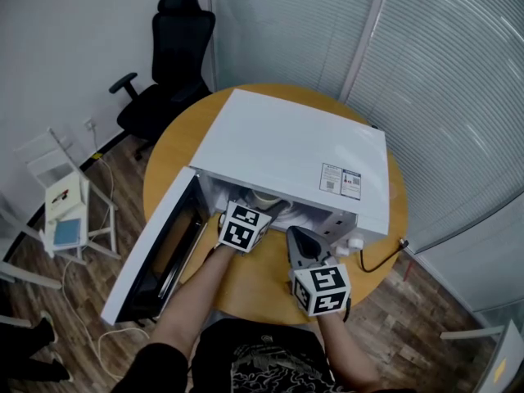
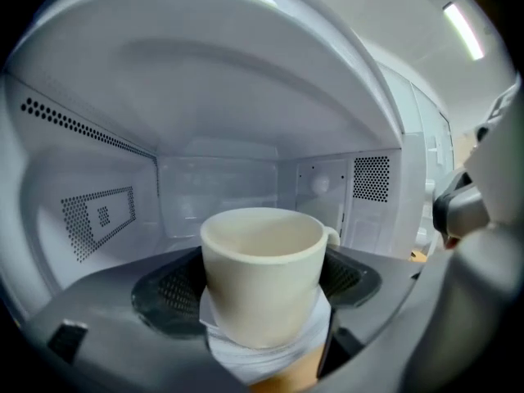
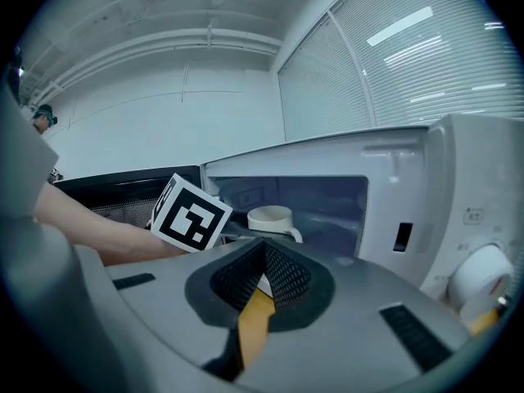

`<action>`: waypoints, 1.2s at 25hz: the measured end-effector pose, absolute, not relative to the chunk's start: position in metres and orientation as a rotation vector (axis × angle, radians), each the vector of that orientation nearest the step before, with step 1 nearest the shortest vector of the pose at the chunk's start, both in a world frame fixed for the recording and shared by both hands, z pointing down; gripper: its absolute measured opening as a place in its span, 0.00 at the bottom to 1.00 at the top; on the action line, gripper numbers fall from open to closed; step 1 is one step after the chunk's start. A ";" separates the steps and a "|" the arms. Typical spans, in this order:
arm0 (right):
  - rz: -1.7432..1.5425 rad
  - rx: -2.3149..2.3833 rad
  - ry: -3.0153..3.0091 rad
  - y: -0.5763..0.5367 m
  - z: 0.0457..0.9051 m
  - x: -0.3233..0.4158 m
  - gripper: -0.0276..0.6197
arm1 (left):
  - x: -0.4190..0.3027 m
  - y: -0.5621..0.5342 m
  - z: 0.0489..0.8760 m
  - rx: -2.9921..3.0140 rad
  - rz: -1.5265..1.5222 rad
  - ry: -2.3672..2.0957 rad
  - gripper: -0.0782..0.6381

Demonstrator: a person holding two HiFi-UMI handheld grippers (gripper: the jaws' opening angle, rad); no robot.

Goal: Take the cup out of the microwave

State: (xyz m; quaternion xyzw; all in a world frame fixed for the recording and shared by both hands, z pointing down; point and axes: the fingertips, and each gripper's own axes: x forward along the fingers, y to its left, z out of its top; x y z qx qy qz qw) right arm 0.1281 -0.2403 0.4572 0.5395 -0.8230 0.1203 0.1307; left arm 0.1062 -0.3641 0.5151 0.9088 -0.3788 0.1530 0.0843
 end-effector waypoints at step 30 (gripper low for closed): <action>0.385 1.504 -2.476 -0.177 0.412 0.132 0.07 | 0.067 -0.243 0.459 2.537 0.458 -1.395 0.70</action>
